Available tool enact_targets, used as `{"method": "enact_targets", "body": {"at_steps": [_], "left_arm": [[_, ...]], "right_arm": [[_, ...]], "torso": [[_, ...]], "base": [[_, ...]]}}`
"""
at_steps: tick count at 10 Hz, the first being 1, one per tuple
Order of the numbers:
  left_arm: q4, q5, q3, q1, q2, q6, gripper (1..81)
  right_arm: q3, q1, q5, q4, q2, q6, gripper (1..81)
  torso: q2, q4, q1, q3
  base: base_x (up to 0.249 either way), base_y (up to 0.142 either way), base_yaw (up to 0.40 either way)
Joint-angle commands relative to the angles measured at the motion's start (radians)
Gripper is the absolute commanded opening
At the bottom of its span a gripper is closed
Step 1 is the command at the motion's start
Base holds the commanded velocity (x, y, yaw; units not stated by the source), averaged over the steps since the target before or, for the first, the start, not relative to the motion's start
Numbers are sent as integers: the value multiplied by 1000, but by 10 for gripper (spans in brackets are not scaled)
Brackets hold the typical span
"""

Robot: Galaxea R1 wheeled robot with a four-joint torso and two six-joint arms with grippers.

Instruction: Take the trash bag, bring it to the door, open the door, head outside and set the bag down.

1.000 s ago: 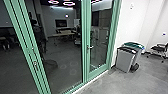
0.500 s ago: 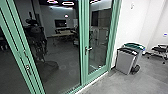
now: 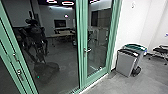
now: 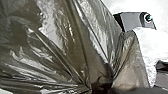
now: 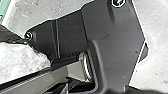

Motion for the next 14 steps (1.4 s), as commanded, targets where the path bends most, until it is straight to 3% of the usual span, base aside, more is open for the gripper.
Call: {"method": "enact_targets", "body": {"at_steps": [1,14], "left_arm": [[1,58,-1,-55,-7,7,10],[3,58,-3,-54,-7,7,10]], "right_arm": [[4,39,-57,-10,7,-4,811],[4,40,-57,-10,6,-4,811]], "torso": [[0,0,0,0],[0,0,0,0]], "base": [[170,0,0],[170,0,0]]}}
